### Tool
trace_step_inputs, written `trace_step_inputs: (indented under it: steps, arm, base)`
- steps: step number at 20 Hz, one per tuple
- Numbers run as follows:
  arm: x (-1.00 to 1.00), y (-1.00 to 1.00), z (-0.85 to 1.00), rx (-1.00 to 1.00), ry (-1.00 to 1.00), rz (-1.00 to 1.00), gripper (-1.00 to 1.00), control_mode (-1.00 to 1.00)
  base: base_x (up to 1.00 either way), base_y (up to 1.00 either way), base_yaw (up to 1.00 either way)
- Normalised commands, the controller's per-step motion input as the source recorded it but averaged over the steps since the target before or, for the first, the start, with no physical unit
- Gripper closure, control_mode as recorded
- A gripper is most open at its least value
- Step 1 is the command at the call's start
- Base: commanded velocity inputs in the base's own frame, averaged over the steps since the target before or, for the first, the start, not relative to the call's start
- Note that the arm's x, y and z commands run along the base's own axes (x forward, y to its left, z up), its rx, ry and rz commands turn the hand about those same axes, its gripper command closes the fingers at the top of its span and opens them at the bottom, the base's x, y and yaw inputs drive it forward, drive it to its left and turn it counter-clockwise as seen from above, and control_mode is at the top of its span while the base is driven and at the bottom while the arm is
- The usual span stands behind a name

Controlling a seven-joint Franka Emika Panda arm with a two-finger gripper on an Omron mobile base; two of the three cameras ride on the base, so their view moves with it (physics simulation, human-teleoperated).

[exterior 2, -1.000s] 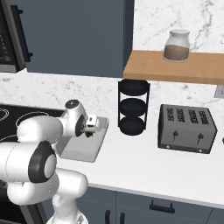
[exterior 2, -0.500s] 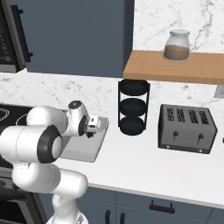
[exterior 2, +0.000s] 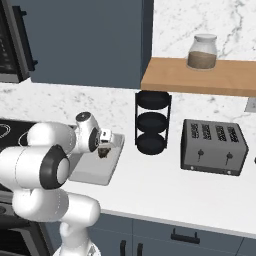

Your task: Place one mushroom and one steak in each tupperware on the nearby counter, to pack two identical lunches.

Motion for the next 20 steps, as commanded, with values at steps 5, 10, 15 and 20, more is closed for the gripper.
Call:
trace_step_inputs:
  steps: [5, 10, 15, 20]
  arm:
    - [-0.49, 0.01, 0.74, -0.04, 0.0, -0.05, -1.0, -1.0]
    - [-0.84, -0.03, 0.63, 0.03, 0.0, -0.06, -1.0, -1.0]
    - [-0.98, -0.14, 0.24, 0.11, 0.0, 0.0, -1.0, -1.0]
    - [-1.0, -0.03, 0.67, 0.11, -0.03, 0.0, -1.0, -1.0]
  base:
    - [0.0, 0.0, 0.0]
    - [0.0, 0.0, 0.0]
    - [0.0, 0.0, 0.0]
    - [0.0, 0.0, 0.0]
